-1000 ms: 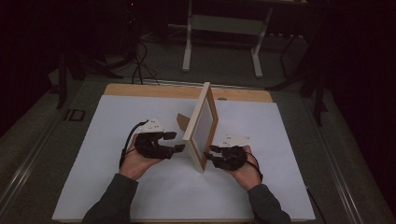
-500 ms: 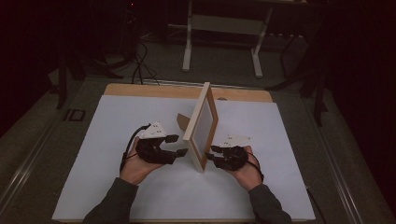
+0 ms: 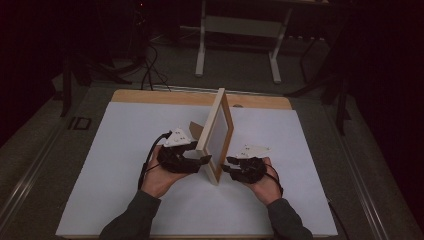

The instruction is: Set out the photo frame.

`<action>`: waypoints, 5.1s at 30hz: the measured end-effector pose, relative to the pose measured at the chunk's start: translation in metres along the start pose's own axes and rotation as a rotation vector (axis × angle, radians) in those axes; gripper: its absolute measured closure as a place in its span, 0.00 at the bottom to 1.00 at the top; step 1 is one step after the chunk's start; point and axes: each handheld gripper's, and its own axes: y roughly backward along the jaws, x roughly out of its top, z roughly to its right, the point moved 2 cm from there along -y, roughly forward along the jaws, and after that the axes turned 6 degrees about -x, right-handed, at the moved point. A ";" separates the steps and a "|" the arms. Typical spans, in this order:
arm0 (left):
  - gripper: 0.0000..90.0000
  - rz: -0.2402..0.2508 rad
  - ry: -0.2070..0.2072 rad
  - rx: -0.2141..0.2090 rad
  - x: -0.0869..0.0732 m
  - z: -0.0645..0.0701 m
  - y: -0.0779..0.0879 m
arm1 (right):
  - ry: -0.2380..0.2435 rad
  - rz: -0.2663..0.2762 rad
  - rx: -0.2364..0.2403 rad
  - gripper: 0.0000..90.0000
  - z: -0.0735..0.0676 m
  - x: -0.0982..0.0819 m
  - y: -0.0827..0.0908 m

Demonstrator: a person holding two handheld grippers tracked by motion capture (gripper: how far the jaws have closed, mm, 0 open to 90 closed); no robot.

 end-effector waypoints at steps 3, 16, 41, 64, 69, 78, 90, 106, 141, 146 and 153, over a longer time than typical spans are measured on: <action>0.41 0.012 0.016 0.025 0.003 0.001 -0.003 | -0.004 0.001 0.000 0.69 0.000 -0.001 0.000; 0.55 0.071 0.111 0.098 0.007 0.005 -0.010 | -0.017 0.005 -0.002 0.69 0.003 -0.003 0.002; 0.71 0.109 0.184 0.220 0.007 0.011 -0.017 | -0.031 0.004 -0.003 0.68 0.005 -0.006 0.002; 0.82 0.080 0.228 0.158 0.004 -0.013 -0.005 | -0.037 0.016 -0.033 0.68 0.016 -0.004 0.010; 0.82 0.065 0.223 0.116 0.004 -0.021 0.000 | -0.056 0.020 -0.060 0.67 0.028 0.000 0.013; 0.82 0.046 0.197 0.040 0.003 -0.039 0.008 | -0.116 0.024 -0.122 0.63 0.055 0.006 0.013; 0.82 0.031 0.161 -0.089 0.002 -0.065 0.015 | -0.216 0.042 -0.163 0.54 0.088 0.014 0.006; 0.82 0.023 0.135 -0.221 0.004 -0.093 0.013 | -0.179 0.012 -0.179 0.35 0.104 0.031 -0.010; 0.83 0.041 0.113 -0.351 0.007 -0.112 -0.001 | -0.328 0.079 0.069 0.43 0.137 0.018 -0.022; 0.83 0.045 0.121 -0.331 0.007 -0.112 -0.003 | -0.323 0.087 0.070 0.52 0.139 0.014 -0.018; 0.76 0.054 0.132 -0.301 0.009 -0.110 -0.006 | -0.283 0.082 0.043 0.65 0.133 0.012 -0.014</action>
